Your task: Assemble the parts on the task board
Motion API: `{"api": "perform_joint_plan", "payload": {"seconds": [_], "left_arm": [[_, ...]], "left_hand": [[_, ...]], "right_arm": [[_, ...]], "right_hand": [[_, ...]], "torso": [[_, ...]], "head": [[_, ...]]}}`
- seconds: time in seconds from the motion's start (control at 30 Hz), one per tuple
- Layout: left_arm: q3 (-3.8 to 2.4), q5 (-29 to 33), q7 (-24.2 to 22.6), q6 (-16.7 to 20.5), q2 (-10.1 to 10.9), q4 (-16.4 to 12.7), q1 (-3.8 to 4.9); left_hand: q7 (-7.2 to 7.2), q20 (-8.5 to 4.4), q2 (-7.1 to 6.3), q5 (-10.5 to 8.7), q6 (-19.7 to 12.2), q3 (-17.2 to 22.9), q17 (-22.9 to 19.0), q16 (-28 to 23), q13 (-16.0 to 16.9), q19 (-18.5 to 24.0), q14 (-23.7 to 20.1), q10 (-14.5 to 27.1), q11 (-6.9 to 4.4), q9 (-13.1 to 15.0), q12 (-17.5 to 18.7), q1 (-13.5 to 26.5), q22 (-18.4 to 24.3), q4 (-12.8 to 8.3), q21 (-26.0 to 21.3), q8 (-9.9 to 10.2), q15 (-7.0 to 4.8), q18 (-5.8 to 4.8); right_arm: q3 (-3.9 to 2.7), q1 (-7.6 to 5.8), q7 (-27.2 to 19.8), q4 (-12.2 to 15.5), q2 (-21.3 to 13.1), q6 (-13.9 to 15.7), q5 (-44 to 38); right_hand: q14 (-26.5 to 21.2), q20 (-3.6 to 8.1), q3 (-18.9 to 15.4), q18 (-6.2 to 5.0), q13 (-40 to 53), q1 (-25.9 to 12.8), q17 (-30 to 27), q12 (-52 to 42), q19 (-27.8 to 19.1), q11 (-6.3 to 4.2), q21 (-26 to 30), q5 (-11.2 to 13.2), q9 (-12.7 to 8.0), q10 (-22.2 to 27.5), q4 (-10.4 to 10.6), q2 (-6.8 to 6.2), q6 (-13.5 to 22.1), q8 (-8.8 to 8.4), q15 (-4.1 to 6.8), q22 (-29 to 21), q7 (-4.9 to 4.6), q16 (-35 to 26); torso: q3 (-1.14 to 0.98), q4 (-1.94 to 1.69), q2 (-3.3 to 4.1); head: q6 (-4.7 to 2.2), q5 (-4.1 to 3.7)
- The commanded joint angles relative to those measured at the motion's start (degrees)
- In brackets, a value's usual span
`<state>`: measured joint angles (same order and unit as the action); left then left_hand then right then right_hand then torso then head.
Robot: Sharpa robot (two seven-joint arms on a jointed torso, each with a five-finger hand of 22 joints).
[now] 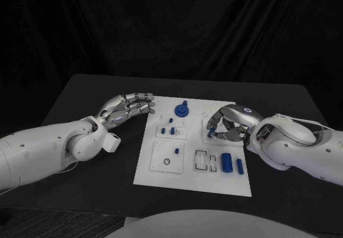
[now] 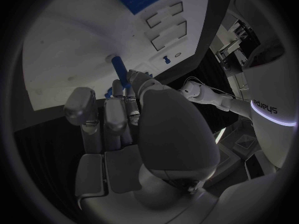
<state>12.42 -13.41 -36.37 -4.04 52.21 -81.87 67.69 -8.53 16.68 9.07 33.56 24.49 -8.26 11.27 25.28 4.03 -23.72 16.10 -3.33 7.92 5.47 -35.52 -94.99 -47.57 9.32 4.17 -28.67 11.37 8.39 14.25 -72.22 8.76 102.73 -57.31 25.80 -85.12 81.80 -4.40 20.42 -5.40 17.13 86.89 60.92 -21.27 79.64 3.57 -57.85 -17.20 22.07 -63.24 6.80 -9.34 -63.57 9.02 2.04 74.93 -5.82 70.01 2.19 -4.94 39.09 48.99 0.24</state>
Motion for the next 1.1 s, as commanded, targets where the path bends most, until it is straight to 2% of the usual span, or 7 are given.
{"api": "perform_joint_plan", "payload": {"seconds": [0.03,0.23,0.33,0.43,0.53,0.73,1.1], "left_arm": [[-0.05,0.4,-0.3,-0.7,-0.1,0.1,-0.1],[-0.05,0.4,-0.2,-0.8,-0.3,0.3,-0.15],[-0.05,0.4,-0.1,-0.9,-0.4,0.4,-0.25],[-0.05,0.4,0.0,-0.9,-0.5,0.5,-0.38],[-0.05,0.4,0.0,-1.0,-0.5,0.5,-0.51],[-0.05,0.4,0.1,-1.0,-0.5,0.5,-0.78],[-0.05,0.4,0.2,-1.2,-0.6,0.4,-0.91]], "left_hand": [[-0.32,-0.07,0.17,0.21,0.1,0.0,-0.1,0.2,0.0,-0.3,0.0,0.1,0.48,-0.1,-0.4,-0.4,0.1,-0.4,0.2,0.2,0.53,-0.63],[-0.35,-0.07,0.16,0.21,0.2,0.0,-0.1,0.2,0.0,-0.3,0.0,0.0,0.51,-0.1,-0.4,-0.4,0.1,-0.4,0.2,0.2,0.52,-0.64],[-0.38,-0.07,0.16,0.21,0.2,0.0,-0.1,0.2,0.0,-0.3,0.0,0.0,0.55,-0.1,-0.3,-0.4,0.1,-0.4,0.2,0.3,0.52,-0.65],[-0.38,-0.07,0.16,0.21,0.2,0.0,-0.1,0.2,0.0,-0.3,0.0,0.0,0.55,-0.1,-0.3,-0.4,0.1,-0.4,0.2,0.3,0.52,-0.65],[-0.41,-0.07,0.16,0.21,0.2,0.1,-0.1,0.2,0.0,-0.3,0.0,0.0,0.57,-0.1,-0.3,-0.4,0.1,-0.5,0.2,0.3,0.52,-0.66],[-0.41,-0.07,0.16,0.21,0.2,0.1,-0.1,0.2,0.0,-0.3,0.0,0.0,0.57,-0.1,-0.3,-0.4,0.1,-0.5,0.2,0.3,0.52,-0.66],[-0.41,-0.07,0.16,0.21,0.2,0.1,-0.1,0.2,0.0,-0.3,0.0,0.0,0.57,-0.1,-0.3,-0.4,0.1,-0.5,0.2,0.3,0.52,-0.66]], "right_arm": [[-0.07,-1.56,-1.9,2.2,-0.9,3.5,1.3],[-0.07,-2.74,-2.8,5.2,-0.8,1.7,2.9],[-0.07,-2.33,-3.2,6.2,0.2,0.0,3.2],[-0.06,-1.3,-3.8,6.5,1.7,-1.5,3.3],[-0.06,-0.16,-4.5,6.0,3.7,-2.5,2.5],[-0.06,2.02,-6.1,3.3,9.2,-3.5,-1.0],[-0.07,3.36,-7.2,0.6,14.5,-3.1,-5.5]], "right_hand": [[-0.2,0.52,0.4,-0.58,-0.1,0.4,-0.1,0.3,0.1,-1.71,0.1,0.5,0.1,-2.3,-0.1,0.01,-0.6,-0.13,0.19,7.1,-0.01,-0.4],[-0.1,0.57,0.6,-0.55,-0.4,0.0,-0.3,0.6,0.2,-1.82,0.0,0.9,0.0,-2.9,0.0,-0.17,-1.0,-0.17,0.26,7.1,0.11,-0.6],[0.1,0.6,0.7,-0.45,-0.7,-0.5,0.0,1.2,0.4,-1.76,-0.5,1.4,-0.2,-2.9,0.2,-0.38,-0.8,-0.58,0.26,7.3,0.1,-0.4],[0.2,0.6,0.9,-0.41,-0.9,-0.5,0.0,1.5,0.5,-1.71,-0.6,1.5,-0.3,-2.9,0.2,-0.36,-0.6,-0.82,0.23,7.3,0.05,-0.4],[0.2,0.6,0.9,-0.41,-0.9,-0.5,0.1,1.5,0.5,-1.71,-0.7,1.5,-0.3,-2.9,0.2,-0.35,-0.5,-0.85,0.23,7.3,0.05,-0.3],[0.3,0.58,1.1,-0.37,-1.1,-0.5,0.4,1.8,0.6,-1.66,-0.8,1.5,-0.5,-2.9,0.1,-0.39,-0.4,-1.08,0.2,7.4,-0.01,-0.1],[0.9,0.58,1.3,-0.13,-1.3,-0.4,1.7,2.1,1.1,-1.64,-2.2,1.3,-0.7,-3.2,-0.2,-0.65,-0.3,-1.4,0.19,7.7,-0.08,1.0]], "torso": [[-0.01,0.0,0.0],[0.02,-0.1,-0.08],[-0.01,0.06,-0.07],[0.01,-0.06,-0.06],[0.08,-0.02,-0.14],[-0.05,0.06,-0.04],[-0.05,-0.05,0.05]], "head": [[0.13,0.22],[0.3,0.56],[0.37,0.91],[0.37,0.93],[0.35,0.97],[0.46,1.37],[0.88,1.45]]}}
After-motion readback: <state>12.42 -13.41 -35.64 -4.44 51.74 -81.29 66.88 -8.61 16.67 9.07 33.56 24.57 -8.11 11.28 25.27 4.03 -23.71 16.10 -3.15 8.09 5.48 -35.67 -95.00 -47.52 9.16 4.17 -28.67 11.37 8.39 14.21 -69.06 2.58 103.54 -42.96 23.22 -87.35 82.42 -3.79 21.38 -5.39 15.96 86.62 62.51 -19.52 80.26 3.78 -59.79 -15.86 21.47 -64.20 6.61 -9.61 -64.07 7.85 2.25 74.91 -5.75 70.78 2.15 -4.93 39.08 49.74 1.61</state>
